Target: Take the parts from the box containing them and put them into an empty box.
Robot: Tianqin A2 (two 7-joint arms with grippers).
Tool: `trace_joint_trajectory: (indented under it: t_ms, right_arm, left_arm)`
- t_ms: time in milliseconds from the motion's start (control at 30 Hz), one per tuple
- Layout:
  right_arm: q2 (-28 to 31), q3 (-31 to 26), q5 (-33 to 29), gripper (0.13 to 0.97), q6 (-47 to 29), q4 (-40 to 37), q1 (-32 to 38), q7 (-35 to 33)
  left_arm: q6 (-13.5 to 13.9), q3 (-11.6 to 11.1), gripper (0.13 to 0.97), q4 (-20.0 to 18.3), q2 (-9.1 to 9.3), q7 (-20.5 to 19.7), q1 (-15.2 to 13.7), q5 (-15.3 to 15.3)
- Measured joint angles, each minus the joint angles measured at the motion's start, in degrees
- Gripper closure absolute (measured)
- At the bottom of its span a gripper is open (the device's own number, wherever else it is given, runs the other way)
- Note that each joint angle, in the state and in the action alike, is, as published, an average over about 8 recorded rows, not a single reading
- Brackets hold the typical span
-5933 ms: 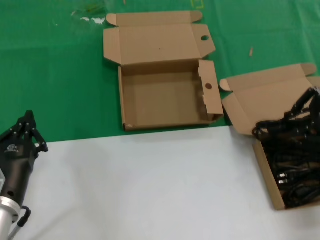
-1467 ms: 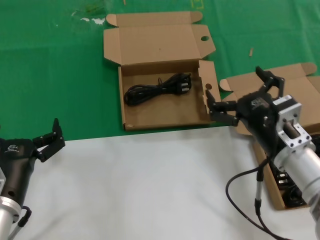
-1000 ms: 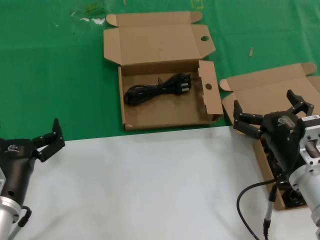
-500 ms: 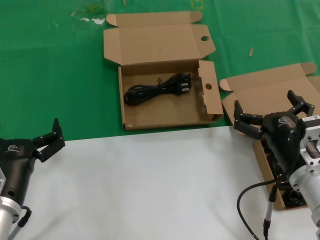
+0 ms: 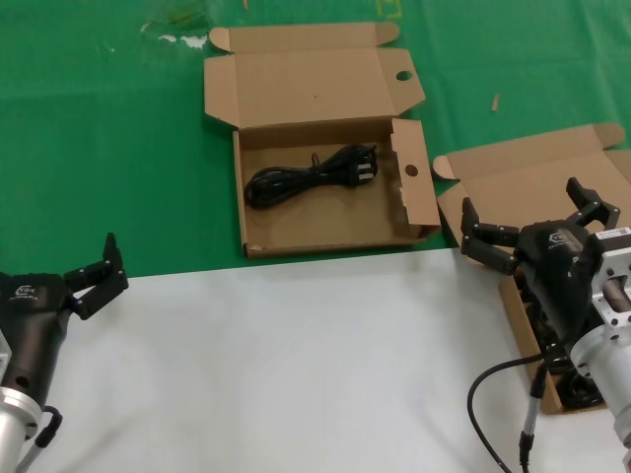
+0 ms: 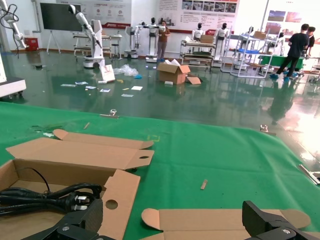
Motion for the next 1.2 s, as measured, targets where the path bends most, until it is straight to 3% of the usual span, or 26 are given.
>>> trace_joint_trajectory:
  t_ms: [1200]
  right_arm:
    - [0.0,0.0,0.0,0.129,0.0,0.0,0.0,0.0]
  left_arm:
    - [0.0,0.0,0.132,0.0,0.00,0.0,0.0,0.0]
